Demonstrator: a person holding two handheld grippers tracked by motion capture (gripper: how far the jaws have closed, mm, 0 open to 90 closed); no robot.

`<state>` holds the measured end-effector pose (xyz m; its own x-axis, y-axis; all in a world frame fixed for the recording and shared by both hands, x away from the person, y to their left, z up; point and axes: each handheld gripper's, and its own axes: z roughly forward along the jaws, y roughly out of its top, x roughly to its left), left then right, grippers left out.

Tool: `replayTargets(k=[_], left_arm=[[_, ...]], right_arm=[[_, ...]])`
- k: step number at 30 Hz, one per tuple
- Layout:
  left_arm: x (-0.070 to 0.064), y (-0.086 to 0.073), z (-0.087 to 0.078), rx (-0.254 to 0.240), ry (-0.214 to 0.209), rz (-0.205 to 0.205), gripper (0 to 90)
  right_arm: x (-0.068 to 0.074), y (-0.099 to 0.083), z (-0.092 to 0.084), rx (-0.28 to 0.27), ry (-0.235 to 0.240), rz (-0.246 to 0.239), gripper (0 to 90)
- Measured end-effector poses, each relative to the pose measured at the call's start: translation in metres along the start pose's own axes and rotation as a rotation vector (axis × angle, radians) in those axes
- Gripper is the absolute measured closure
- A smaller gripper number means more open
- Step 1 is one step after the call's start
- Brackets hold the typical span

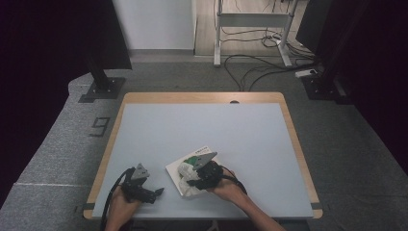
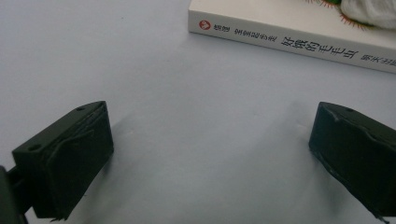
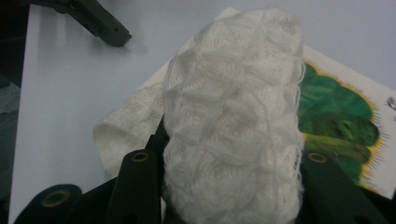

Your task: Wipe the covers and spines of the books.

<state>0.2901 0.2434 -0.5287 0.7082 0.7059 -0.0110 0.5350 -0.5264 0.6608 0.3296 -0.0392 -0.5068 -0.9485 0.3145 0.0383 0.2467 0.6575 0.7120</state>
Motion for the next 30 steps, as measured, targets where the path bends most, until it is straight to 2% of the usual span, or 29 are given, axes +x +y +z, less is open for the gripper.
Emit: replayTargets(k=[10,15,30], left_arm=[[0.0,0.0,0.0,0.0,0.0,0.0,0.0],[0.0,0.0,0.0,0.0,0.0,0.0,0.0],[0.0,0.0,0.0,0.0,0.001,0.0,0.0]], right_arm=[[0.009,0.009,0.008,0.006,0.019,-0.03,57.4],[0.011,0.012,0.011,0.008,0.013,-0.036,57.3],[0.001,0.028,0.025,0.016,-0.015,-0.036,57.4]])
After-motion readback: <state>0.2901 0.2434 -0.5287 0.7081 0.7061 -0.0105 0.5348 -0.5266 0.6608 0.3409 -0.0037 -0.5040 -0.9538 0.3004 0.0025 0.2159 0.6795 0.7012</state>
